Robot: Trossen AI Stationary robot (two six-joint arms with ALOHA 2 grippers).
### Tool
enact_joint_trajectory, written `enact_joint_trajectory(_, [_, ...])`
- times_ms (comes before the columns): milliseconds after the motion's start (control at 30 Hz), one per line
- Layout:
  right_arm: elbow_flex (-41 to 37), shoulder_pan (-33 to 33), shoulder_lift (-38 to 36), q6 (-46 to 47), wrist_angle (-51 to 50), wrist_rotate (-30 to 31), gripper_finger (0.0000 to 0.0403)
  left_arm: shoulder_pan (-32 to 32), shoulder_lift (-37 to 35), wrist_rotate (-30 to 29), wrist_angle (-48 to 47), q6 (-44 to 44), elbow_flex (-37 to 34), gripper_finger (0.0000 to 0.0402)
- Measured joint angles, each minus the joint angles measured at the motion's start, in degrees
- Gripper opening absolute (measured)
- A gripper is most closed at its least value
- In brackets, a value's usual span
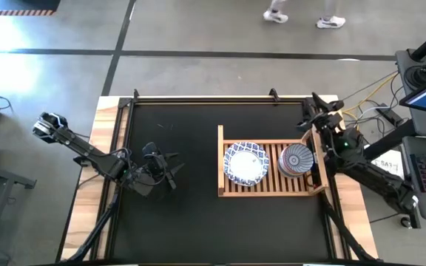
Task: Place and stack bowls onto a shelf
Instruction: Return to Home Position
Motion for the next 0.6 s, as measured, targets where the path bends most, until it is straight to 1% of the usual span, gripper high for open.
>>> enact_joint_trajectory(300, [-0.31,-10.73,0.09,5.42,-0.67,-0.66,0.0171,0.02,0.02,0.77,0.0,0.02,0.0,0.0192])
enact_joint_trajectory(367, [-0.6,-12.58,0.11,5.96,-0.81,-1.91,0.0171,0.02,0.02,0.83,-0.02,0.44,0.0,0.0192])
enact_joint_trajectory(533, [-1.19,-16.41,1.06,7.43,-3.28,-2.03,0.0171,0.0,0.02,0.83,-0.02,1.06,0.0,0.0192])
enact_joint_trajectory(600, [-1.27,-17.47,1.62,7.96,-3.24,-3.46,0.0171,0.0,0.02,0.85,-0.04,1.08,0.0,0.0192])
